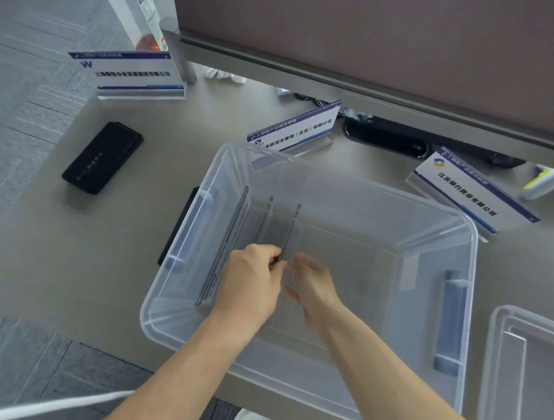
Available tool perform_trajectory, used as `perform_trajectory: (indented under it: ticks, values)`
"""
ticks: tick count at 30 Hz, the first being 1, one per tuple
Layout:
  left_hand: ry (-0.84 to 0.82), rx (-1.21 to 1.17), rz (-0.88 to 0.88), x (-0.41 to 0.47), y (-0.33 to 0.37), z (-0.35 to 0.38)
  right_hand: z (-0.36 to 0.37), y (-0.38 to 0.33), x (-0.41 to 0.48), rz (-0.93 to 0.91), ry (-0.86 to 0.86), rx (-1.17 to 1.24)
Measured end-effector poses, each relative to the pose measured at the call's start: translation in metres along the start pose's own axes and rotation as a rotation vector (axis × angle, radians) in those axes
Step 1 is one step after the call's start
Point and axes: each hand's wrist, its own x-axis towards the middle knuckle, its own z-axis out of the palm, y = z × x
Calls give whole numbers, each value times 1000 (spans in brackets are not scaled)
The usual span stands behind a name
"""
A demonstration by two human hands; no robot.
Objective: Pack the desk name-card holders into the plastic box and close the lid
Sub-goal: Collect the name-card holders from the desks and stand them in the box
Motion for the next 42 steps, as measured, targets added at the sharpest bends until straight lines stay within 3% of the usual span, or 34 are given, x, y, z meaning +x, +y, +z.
perform_trajectory:
  ticks: [19,23,27,32,35,39,42]
  values:
    - [-20,116,-36,-1,4,-3,-9,-3,-4,-19,-76,5]
    - [-27,194,-47,-2,22,-18,-12,-7,-14,-88,-29,-9]
    - [11,195,-22,-5,76,-57,-29,-44,-54,-288,39,-10]
    - [63,-128,162,12,185,-95,-91,-124,-120,-602,135,-40]
    - [27,-267,241,22,247,-94,-149,-162,-146,-692,249,21]
    - [-143,-347,169,45,296,-67,-232,-182,-152,-651,453,100]
    - [-248,-387,13,76,301,-33,-281,-174,-138,-571,561,143]
